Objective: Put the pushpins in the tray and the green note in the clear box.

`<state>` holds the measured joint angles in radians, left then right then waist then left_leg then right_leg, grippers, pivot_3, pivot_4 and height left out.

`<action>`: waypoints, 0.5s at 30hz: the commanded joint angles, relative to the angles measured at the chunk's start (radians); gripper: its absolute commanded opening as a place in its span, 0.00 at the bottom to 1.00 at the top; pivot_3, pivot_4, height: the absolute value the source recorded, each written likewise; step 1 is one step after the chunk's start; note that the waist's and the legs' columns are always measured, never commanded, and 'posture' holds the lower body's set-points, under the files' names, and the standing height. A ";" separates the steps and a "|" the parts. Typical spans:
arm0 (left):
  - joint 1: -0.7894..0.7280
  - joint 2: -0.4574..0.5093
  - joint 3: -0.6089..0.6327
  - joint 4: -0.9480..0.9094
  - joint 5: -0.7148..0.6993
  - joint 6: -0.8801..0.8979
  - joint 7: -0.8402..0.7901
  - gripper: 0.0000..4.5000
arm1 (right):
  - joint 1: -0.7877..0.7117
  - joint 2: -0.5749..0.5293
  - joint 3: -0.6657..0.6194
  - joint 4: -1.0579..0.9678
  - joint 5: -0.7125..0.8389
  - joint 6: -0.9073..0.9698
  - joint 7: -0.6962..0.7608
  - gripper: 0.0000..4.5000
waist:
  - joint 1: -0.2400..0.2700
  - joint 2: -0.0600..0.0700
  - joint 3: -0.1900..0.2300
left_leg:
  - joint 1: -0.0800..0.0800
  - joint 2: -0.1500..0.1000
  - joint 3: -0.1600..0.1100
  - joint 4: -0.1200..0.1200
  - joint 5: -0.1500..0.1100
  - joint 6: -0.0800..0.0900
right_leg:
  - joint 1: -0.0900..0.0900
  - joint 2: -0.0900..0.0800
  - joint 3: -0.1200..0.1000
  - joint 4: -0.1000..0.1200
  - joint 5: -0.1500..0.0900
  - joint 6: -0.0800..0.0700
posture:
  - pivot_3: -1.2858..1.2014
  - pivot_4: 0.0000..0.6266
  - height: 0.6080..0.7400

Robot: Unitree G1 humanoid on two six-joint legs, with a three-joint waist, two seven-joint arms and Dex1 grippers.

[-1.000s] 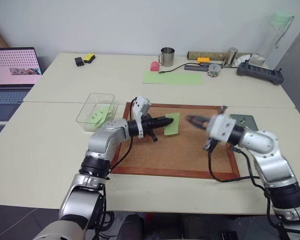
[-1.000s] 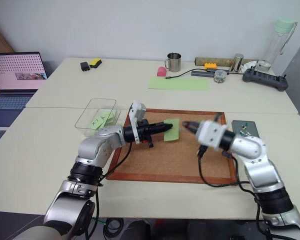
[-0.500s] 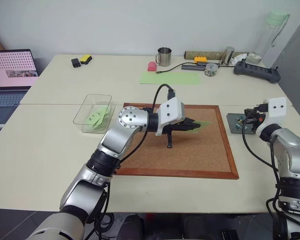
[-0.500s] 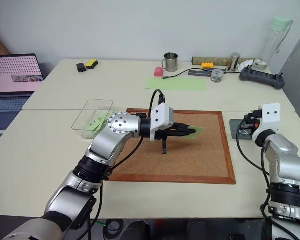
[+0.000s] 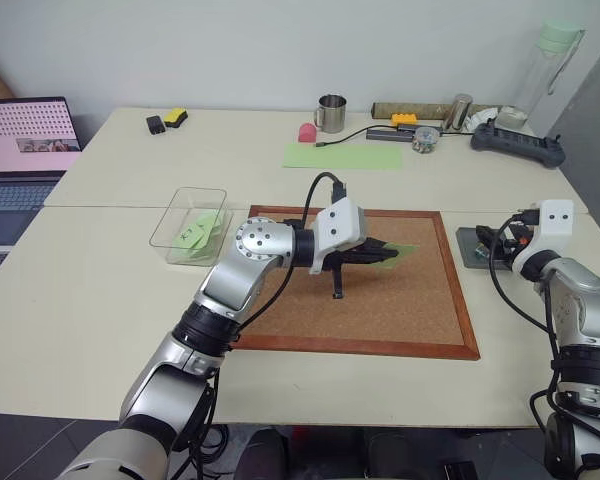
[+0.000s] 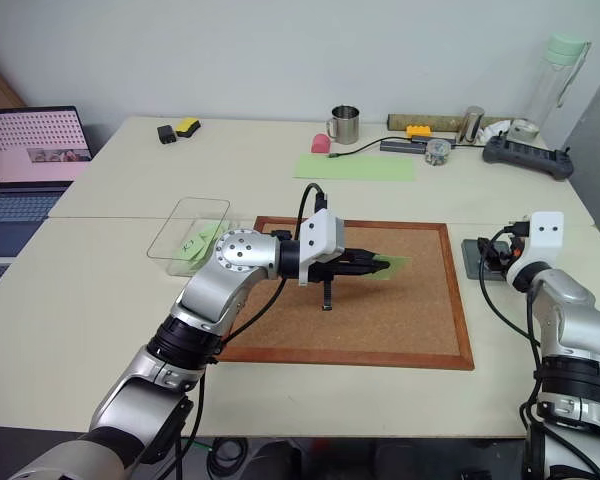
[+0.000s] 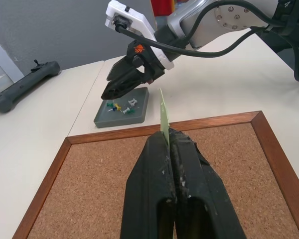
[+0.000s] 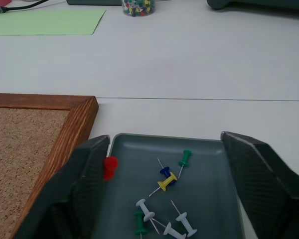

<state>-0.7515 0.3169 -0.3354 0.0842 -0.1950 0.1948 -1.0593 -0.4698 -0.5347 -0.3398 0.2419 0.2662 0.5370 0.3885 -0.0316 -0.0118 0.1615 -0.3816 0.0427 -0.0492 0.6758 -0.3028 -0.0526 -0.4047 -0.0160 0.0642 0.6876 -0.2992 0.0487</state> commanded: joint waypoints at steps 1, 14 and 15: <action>-0.006 -0.003 0.023 -0.033 -0.017 0.006 -0.001 0.00 | -0.011 -0.027 -0.020 -0.005 0.003 -0.037 -0.003 0.99 | 0.000 0.000 0.000 | 0.000 0.000 0.000 0.000 0.000 0.000 | 0.000 0.000 0.000 0.000 0.000 0.000 | 0.52 0.24 1.00; -0.013 -0.006 0.031 -0.046 -0.028 0.037 -0.003 0.00 | -0.018 -0.051 -0.006 0.069 -0.038 -0.126 -0.029 0.99 | 0.000 0.000 0.000 | 0.000 0.000 0.000 0.000 0.000 0.000 | 0.000 0.000 0.000 0.000 0.000 0.000 | 0.52 0.24 1.00; -0.013 -0.006 0.031 -0.046 -0.027 0.036 -0.003 0.00 | -0.019 -0.051 -0.004 0.072 -0.038 -0.129 -0.028 0.99 | 0.000 0.000 0.000 | 0.000 0.000 0.000 0.000 0.000 0.000 | 0.000 0.000 0.000 0.000 0.000 0.000 | 0.52 0.24 1.00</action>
<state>-0.7517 0.3141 -0.3239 0.0819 -0.2025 0.2349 -1.0602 -0.4698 -0.5662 -0.3334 0.3219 0.2274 0.4407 0.3634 -0.0317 -0.0118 0.1615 -0.3816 0.0427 -0.0492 0.6758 -0.3027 -0.0526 -0.4047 -0.0160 0.0641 0.6876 -0.2992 0.0487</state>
